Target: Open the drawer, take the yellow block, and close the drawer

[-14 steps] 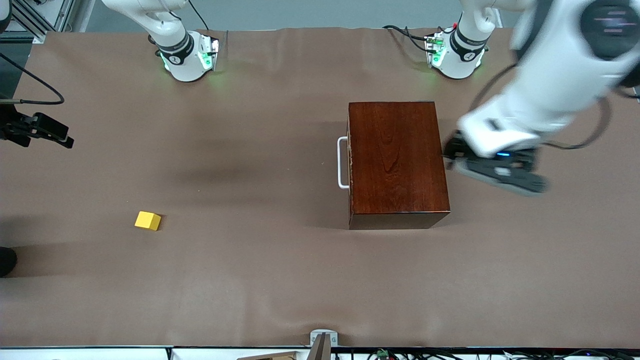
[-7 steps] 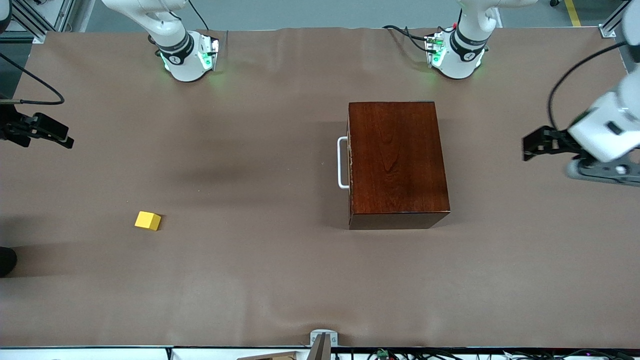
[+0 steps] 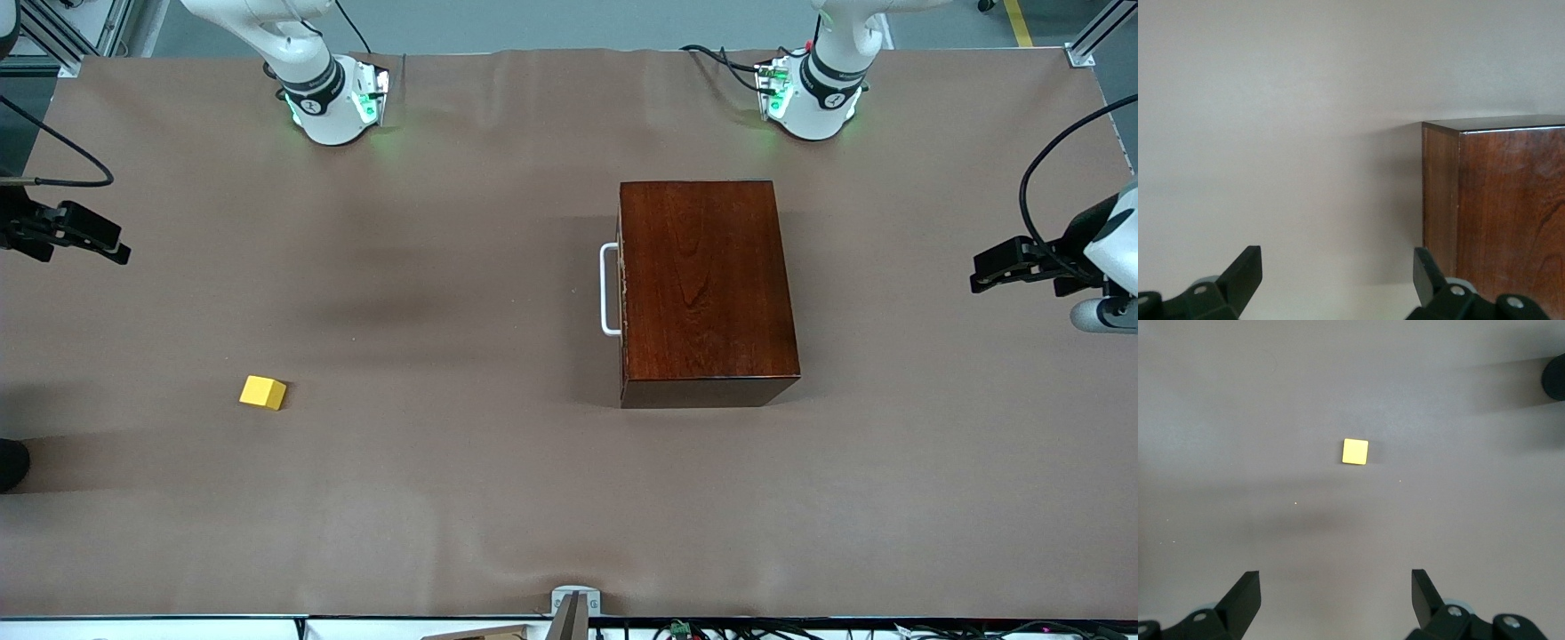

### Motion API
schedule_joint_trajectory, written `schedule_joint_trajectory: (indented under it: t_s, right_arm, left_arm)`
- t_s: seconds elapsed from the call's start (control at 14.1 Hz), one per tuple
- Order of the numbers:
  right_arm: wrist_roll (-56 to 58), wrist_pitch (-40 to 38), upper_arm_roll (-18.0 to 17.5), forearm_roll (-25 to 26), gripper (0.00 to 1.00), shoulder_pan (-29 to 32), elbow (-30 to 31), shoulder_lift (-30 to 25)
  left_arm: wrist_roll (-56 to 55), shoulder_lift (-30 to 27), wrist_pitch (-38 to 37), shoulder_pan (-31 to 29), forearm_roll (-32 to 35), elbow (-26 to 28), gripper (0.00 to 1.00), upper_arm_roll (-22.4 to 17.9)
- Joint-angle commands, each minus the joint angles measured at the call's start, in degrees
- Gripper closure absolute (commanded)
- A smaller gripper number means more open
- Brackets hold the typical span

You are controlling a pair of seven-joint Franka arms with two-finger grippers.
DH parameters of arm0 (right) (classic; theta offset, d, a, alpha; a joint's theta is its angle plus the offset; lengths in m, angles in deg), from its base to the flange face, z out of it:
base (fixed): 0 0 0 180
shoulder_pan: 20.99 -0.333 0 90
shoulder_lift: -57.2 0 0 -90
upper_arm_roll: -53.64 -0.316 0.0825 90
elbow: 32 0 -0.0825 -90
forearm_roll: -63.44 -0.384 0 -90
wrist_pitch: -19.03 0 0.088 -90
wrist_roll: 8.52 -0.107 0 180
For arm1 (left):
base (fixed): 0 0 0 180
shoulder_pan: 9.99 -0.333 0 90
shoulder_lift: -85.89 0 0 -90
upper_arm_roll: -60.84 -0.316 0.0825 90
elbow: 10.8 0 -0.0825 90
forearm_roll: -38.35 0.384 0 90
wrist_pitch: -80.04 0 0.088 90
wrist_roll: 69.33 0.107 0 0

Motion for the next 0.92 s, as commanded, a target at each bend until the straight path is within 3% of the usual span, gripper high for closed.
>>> schedule_joint_trajectory:
  t_s: [0.0, 0.85]
  right_arm:
    - [-0.04, -0.35, -0.59, 0.40, 0.00, 0.86, -1.28, 0.59]
    - [-0.13, 0.27, -0.59, 0.57, 0.00, 0.50, -1.37, 1.20]
  left_arm:
    - [-0.67, -8.12, 3.95, -0.40, -1.28, 10.52, 0.00, 0.39]
    - [-2.60, -9.72, 4.32, -0.32, -1.28, 11.51, 0.00, 1.00]
